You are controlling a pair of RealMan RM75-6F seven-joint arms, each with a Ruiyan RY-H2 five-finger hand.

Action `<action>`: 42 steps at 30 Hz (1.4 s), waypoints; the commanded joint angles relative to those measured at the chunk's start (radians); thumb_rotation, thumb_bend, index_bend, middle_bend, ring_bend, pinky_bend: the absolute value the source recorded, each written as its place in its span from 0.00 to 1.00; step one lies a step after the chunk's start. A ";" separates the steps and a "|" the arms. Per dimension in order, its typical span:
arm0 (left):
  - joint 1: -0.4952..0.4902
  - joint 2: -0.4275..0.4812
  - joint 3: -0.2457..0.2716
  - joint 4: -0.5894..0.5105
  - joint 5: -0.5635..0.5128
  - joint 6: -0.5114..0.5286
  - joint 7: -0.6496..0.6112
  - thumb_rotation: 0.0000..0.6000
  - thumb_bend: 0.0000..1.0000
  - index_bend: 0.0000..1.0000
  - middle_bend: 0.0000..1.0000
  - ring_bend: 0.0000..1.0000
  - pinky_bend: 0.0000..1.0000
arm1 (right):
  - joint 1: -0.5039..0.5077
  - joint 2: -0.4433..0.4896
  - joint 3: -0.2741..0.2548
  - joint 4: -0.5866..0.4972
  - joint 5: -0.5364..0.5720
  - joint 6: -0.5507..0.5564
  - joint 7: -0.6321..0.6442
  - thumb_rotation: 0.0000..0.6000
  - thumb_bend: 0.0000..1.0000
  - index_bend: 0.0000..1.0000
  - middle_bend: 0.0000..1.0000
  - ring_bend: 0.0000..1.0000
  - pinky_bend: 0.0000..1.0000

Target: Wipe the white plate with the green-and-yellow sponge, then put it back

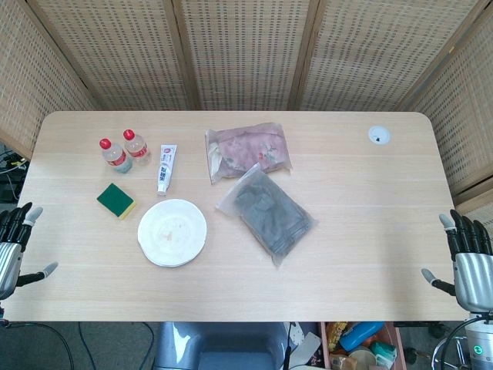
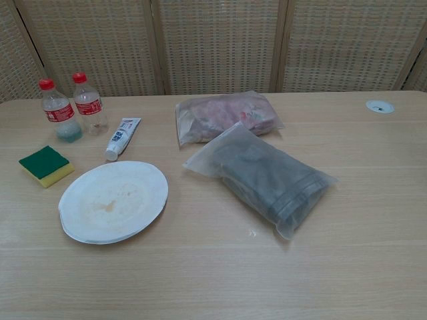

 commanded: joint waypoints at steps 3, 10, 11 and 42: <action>-0.005 -0.004 0.001 0.007 -0.004 -0.013 0.002 1.00 0.00 0.00 0.00 0.00 0.00 | 0.000 0.000 0.001 0.000 0.000 0.001 -0.001 1.00 0.00 0.00 0.00 0.00 0.00; -0.053 -0.015 -0.015 0.049 0.012 -0.060 -0.038 1.00 0.00 0.00 0.00 0.00 0.00 | 0.002 -0.002 0.006 0.004 0.011 -0.006 -0.007 1.00 0.00 0.00 0.00 0.00 0.00; -0.068 -0.021 -0.023 0.068 0.020 -0.068 -0.059 1.00 0.00 0.00 0.00 0.00 0.00 | 0.003 -0.003 0.007 0.005 0.014 -0.008 -0.010 1.00 0.00 0.00 0.00 0.00 0.00; -0.544 -0.564 0.169 1.298 0.285 -0.533 -0.729 1.00 0.00 0.23 0.07 0.02 0.09 | 0.032 -0.073 0.053 0.024 0.150 -0.057 -0.225 1.00 0.00 0.00 0.00 0.00 0.00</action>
